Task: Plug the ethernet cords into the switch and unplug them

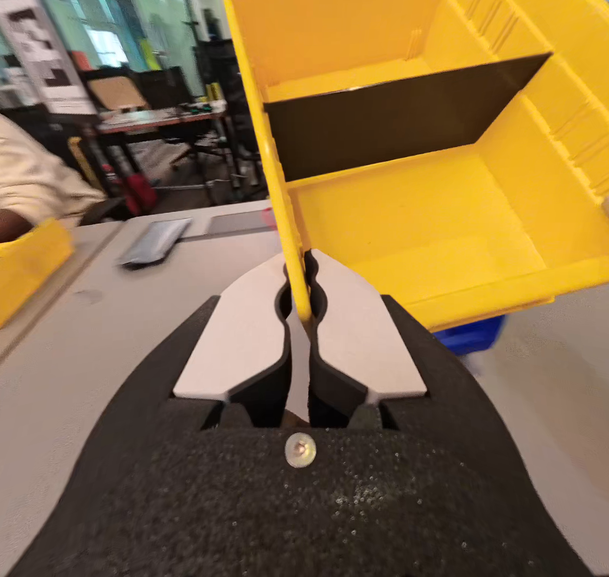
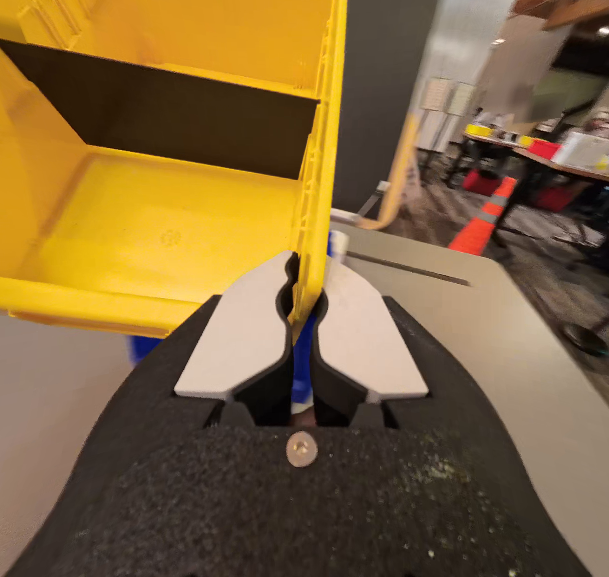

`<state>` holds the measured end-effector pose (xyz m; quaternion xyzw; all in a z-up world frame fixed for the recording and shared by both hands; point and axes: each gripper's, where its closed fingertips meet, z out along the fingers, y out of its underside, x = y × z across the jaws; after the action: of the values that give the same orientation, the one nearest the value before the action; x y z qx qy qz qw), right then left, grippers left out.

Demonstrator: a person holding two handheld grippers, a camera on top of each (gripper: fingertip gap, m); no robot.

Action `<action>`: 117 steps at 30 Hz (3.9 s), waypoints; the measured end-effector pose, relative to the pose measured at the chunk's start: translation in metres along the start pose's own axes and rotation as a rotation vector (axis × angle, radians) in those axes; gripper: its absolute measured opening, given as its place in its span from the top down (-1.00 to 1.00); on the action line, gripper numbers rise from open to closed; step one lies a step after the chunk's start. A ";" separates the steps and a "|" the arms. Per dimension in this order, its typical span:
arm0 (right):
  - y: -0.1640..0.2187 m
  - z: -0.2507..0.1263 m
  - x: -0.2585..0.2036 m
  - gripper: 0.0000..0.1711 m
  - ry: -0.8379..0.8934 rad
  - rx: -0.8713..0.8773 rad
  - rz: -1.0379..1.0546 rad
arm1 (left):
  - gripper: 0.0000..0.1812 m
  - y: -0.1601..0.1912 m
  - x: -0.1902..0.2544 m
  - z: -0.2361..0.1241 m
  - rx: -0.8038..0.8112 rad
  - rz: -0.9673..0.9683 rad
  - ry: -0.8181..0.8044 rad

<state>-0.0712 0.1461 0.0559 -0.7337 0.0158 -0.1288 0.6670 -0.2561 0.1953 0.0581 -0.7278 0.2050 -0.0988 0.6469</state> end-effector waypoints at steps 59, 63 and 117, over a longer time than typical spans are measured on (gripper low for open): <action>0.181 0.071 -0.030 0.96 0.009 -0.412 0.148 | 0.97 0.179 0.005 0.112 -0.394 -0.054 0.188; 0.159 0.077 -0.080 0.96 0.009 -0.356 0.177 | 0.98 0.165 -0.052 0.102 -0.351 0.012 0.101; 0.222 -0.015 0.224 0.61 0.019 -0.266 0.402 | 0.69 0.181 -0.074 0.034 -0.269 -0.224 0.276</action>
<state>0.1746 0.0636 -0.1235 -0.7960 0.1846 0.0031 0.5764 -0.3391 0.2431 -0.1160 -0.8054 0.2209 -0.2405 0.4946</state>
